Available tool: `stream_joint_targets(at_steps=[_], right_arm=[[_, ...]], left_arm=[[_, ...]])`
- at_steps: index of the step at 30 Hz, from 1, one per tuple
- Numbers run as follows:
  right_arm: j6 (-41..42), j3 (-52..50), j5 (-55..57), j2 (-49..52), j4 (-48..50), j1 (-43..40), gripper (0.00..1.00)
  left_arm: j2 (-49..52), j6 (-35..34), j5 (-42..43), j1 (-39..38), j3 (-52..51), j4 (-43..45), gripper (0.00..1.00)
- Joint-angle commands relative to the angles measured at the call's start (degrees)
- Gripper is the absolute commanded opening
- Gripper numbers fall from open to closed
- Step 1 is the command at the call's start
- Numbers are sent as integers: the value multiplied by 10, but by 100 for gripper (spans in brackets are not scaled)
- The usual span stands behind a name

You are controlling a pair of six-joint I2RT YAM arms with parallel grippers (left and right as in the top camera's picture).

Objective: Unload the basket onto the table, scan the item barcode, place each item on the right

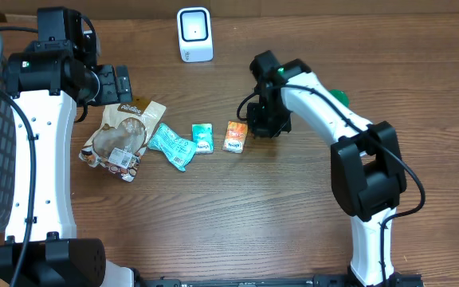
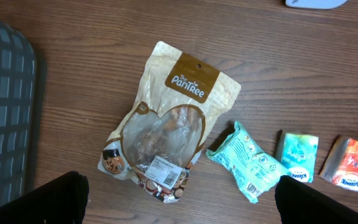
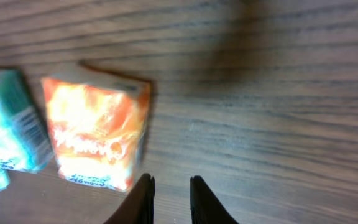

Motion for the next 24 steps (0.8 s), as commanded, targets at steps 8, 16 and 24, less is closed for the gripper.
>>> stream_joint_targets(at_steps=[8, 16, 24], right_arm=[[0, 77, -87, -6, 38, 16, 15], [159, 13, 3, -6, 169, 80, 12], [207, -30, 43, -6, 178, 112, 12]], left_arm=[[-7, -6, 3, 1, 7, 1, 100], [-7, -6, 3, 1, 7, 1, 100], [-7, -6, 3, 1, 7, 0, 99]])
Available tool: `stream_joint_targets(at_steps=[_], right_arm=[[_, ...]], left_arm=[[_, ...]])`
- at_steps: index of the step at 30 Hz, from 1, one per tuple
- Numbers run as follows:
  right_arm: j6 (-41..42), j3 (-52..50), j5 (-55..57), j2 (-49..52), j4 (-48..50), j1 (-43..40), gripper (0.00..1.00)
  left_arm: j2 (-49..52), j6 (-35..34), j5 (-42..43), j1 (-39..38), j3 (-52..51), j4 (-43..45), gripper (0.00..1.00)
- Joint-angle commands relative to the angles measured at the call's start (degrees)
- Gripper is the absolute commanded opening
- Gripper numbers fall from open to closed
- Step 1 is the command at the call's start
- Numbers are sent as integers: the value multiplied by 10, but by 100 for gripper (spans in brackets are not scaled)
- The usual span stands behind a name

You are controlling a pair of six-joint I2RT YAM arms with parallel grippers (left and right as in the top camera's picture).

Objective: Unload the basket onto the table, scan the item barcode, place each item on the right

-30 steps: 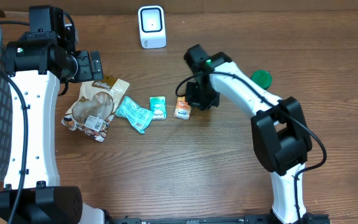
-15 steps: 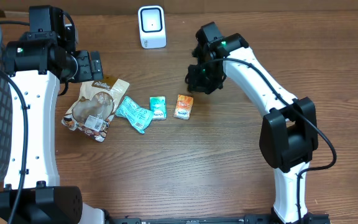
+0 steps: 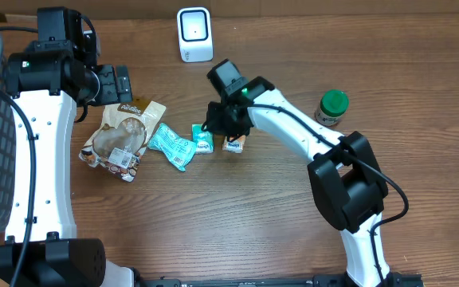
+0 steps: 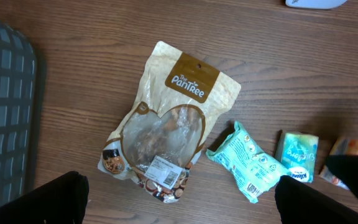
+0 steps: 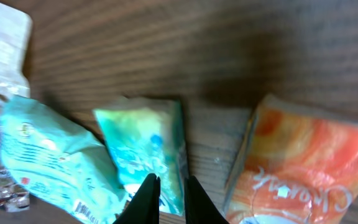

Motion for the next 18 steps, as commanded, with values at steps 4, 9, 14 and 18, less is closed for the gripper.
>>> stream_joint_targets(at_steps=[4, 9, 14, 18], right_arm=[[30, -8, 31, -6, -42, -5, 12], [25, -8, 66, -6, -82, -12, 15], [-13, -8, 66, -6, -92, -25, 16], [-39, -8, 66, -6, -99, -44, 17]], left_arm=[[-7, -6, 3, 1, 7, 1, 100], [-7, -6, 3, 1, 7, 0, 100], [-7, -6, 3, 1, 7, 1, 99], [-7, -6, 3, 1, 7, 0, 100]])
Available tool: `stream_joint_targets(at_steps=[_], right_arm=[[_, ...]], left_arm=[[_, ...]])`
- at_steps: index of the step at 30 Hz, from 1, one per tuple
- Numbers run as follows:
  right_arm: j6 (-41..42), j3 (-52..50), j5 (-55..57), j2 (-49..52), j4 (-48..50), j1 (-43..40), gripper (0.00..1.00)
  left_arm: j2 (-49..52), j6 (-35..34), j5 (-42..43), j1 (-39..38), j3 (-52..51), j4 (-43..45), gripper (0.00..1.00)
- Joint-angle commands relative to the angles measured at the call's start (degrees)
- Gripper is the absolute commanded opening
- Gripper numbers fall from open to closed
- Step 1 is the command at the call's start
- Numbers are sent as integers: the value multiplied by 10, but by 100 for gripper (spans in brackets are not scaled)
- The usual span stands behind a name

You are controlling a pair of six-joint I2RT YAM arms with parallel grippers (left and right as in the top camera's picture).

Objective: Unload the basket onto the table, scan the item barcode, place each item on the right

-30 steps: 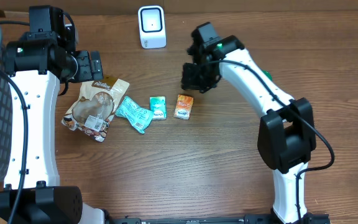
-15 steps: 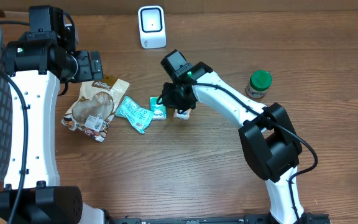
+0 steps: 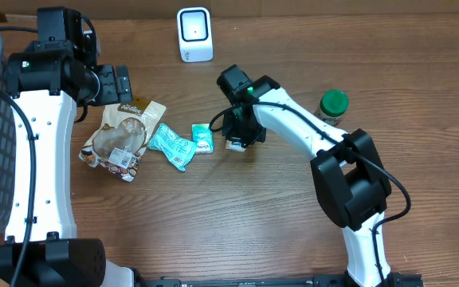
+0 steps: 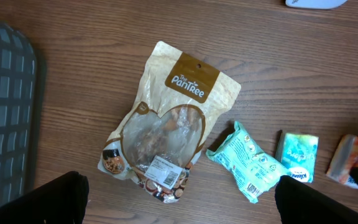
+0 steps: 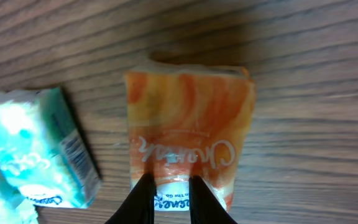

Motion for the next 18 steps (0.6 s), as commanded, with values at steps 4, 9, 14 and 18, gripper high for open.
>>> stream_joint_targets(at_steps=[4, 9, 14, 18], right_arm=[[-88, -2, 10, -6, -10, -49, 18], [-157, 10, -35, -6, -12, -90, 20], [-195, 46, -122, -6, -17, -99, 20], [-179, 53, -176, -6, 9, -85, 20]], left_arm=[[-7, -6, 3, 1, 7, 1, 100], [-7, -6, 3, 1, 7, 0, 100], [-7, -6, 3, 1, 7, 0, 100], [-7, -6, 3, 1, 7, 0, 100]])
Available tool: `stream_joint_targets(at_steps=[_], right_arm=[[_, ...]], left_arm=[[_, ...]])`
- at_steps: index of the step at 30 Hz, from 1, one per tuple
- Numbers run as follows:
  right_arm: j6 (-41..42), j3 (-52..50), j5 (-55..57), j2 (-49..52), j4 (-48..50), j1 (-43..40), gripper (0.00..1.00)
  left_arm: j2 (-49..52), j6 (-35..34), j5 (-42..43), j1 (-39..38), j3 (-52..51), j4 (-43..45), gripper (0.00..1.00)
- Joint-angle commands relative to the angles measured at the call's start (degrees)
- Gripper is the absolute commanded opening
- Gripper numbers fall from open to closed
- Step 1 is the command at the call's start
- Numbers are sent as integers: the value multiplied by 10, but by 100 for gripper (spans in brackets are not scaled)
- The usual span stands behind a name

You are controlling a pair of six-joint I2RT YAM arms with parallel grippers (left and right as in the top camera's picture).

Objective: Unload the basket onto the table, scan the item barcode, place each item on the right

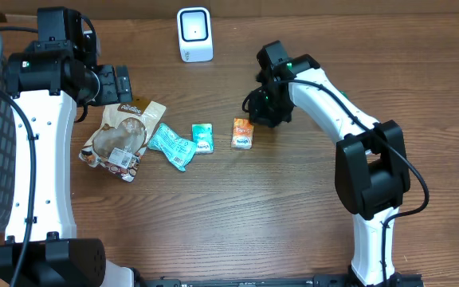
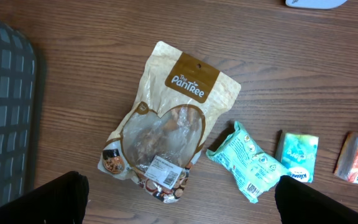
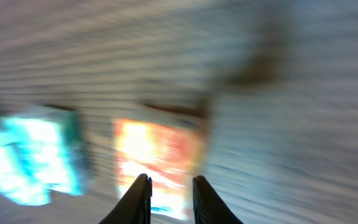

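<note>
An orange tissue pack [image 1: 243,133] lies flat on the wooden table, seen blurred in the right wrist view as the orange pack [image 3: 157,155]. My right gripper [image 1: 265,112] hovers just right of it and behind it. Its fingers [image 3: 140,199] stand a narrow gap apart with nothing between them. The white scanner [image 1: 194,33] stands at the back centre. Over the snack bag [image 2: 173,118], my left gripper [image 2: 179,205] stays wide open and empty.
A teal tissue pack [image 1: 203,137], a mint packet [image 1: 171,145] and the tan Pantree bag [image 1: 120,138] lie in a row left of the orange pack. A dark mesh basket fills the left edge.
My right gripper was directly over the orange pack and now stands to its right and farther back. The pack is uncovered and lies slightly farther right. The left arm has not moved.
My right gripper first stood just right of the orange pack. Then it was farther left, over the teal and orange packs, then low over the orange pack. Now it is back at the right with nothing held. The left arm stayed still throughout.
</note>
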Motion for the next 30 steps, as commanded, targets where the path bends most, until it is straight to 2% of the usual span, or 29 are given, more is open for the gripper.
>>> stream_joint_targets(at_steps=[1, 7, 12, 25, 30], right_arm=[[10, 19, -74, -6, 28, 23, 20], [133, -11, 2, -5, 110, 75, 19], [200, -40, 76, -5, 113, 110, 15], [208, -54, 101, -5, 52, 100, 15], [178, -54, 102, -5, 35, 83, 16]], left_arm=[[-7, -6, 3, 1, 7, 0, 100], [-7, -6, 3, 1, 7, 0, 100], [-7, -6, 3, 1, 7, 1, 100], [-7, -6, 3, 1, 7, 1, 100], [-7, -6, 3, 1, 7, 0, 100]])
